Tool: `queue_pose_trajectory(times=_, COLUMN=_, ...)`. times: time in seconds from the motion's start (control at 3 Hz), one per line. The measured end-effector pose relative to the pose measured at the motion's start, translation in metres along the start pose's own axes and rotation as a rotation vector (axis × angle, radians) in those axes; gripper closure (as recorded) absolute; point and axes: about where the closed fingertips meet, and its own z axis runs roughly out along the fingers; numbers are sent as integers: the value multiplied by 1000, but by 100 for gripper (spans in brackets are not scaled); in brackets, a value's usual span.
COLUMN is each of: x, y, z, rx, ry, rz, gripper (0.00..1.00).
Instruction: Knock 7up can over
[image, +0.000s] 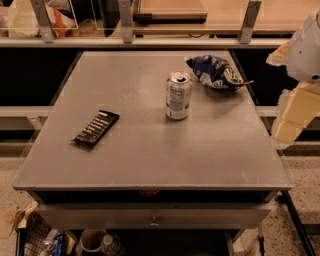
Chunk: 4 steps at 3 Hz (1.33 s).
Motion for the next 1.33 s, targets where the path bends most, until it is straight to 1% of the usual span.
queue_pose_trajectory(times=0.33, x=0, y=0, z=0, rx=0, ry=0, rz=0, gripper=0)
queue_pose_trajectory(times=0.67, x=-2, y=-2, z=-3, rx=7, ry=-18, rz=4, gripper=0)
queue_pose_trajectory(times=1.0, x=-5, y=-8, z=-1, rx=0, ry=-117, rz=59, gripper=0)
queue_pose_trajectory(times=1.33, x=0, y=-20, z=23, rx=-5, ry=-305, rz=157, gripper=0)
